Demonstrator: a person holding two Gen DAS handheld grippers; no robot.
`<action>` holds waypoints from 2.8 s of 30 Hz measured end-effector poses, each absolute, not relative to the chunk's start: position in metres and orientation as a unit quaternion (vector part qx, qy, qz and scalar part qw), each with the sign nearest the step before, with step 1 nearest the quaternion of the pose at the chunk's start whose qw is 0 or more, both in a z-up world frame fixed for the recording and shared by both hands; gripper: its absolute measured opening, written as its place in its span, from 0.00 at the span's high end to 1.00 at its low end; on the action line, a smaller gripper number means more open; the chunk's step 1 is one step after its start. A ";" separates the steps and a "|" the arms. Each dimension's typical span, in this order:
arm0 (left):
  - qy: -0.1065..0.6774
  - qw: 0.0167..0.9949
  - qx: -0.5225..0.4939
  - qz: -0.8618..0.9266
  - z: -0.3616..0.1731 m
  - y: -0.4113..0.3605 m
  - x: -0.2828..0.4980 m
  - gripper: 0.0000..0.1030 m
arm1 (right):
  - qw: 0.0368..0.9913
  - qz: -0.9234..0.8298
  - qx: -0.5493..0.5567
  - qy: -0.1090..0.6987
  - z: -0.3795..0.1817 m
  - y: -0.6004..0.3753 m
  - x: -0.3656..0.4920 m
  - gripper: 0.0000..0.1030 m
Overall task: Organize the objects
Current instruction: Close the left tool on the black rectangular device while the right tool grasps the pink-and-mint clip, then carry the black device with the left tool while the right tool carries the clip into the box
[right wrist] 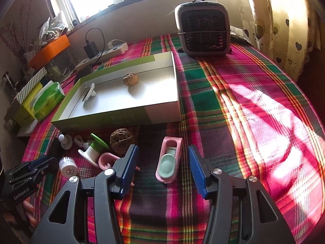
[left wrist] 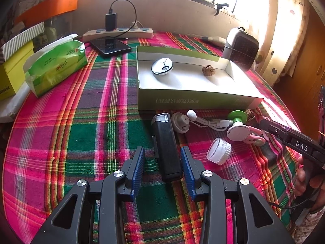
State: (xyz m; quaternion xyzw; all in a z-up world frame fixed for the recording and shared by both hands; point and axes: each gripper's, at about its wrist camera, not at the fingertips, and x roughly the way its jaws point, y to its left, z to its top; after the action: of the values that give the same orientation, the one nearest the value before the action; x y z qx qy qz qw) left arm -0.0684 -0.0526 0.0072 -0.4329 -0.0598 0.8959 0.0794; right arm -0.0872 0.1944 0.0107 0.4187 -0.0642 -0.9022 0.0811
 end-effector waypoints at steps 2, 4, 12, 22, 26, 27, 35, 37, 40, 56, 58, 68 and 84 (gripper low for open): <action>-0.057 0.077 -0.433 0.896 0.007 -0.052 -0.071 0.66 | 0.071 -0.903 0.421 -0.048 0.009 0.196 -0.087 0.50; -0.050 0.075 -0.433 0.897 0.007 -0.051 -0.073 0.66 | 0.067 -0.901 0.426 -0.043 0.007 0.196 -0.089 0.50; -0.035 0.065 -0.432 0.899 0.006 -0.047 -0.079 0.66 | 0.060 -0.900 0.431 -0.007 0.006 0.187 -0.092 0.50; -0.032 0.055 -0.435 0.898 0.006 -0.046 -0.084 0.66 | 0.047 -0.901 0.432 0.006 0.006 0.186 -0.092 0.57; -0.033 0.053 -0.436 0.898 0.006 -0.046 -0.086 0.69 | 0.043 -0.901 0.431 0.003 0.006 0.188 -0.091 0.62; -0.034 0.051 -0.437 0.898 0.006 -0.046 -0.086 0.70 | 0.042 -0.901 0.431 0.002 0.006 0.188 -0.091 0.63; -0.040 0.044 -0.438 0.897 0.006 -0.051 -0.088 0.79 | 0.037 -0.902 0.430 0.001 0.007 0.189 -0.091 0.74; -0.040 0.044 -0.438 0.897 0.006 -0.051 -0.088 0.79 | 0.037 -0.902 0.430 0.000 0.007 0.190 -0.090 0.76; -0.042 0.046 -0.438 0.897 0.006 -0.051 -0.089 0.79 | 0.038 -0.902 0.430 0.001 0.007 0.190 -0.090 0.79; -0.048 0.045 -0.440 0.896 0.007 -0.053 -0.090 0.79 | 0.051 -0.902 0.430 0.001 0.006 0.187 -0.089 0.82; -0.047 0.043 -0.440 0.896 0.006 -0.054 -0.091 0.79 | 0.051 -0.902 0.430 0.001 0.006 0.187 -0.089 0.82; -0.050 0.045 -0.431 0.900 0.013 -0.057 -0.088 0.79 | 0.063 -0.902 0.428 -0.007 0.007 0.187 -0.088 0.82; -0.046 0.059 -0.428 0.901 0.025 -0.053 -0.086 0.79 | 0.079 -0.905 0.417 -0.010 0.017 0.184 -0.085 0.82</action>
State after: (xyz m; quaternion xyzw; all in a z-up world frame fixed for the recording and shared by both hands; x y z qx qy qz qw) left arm -0.0857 -0.0532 0.0246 -0.4276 -0.0460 0.9008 0.0589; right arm -0.0848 0.1844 0.0174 0.4173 -0.0100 -0.9053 0.0786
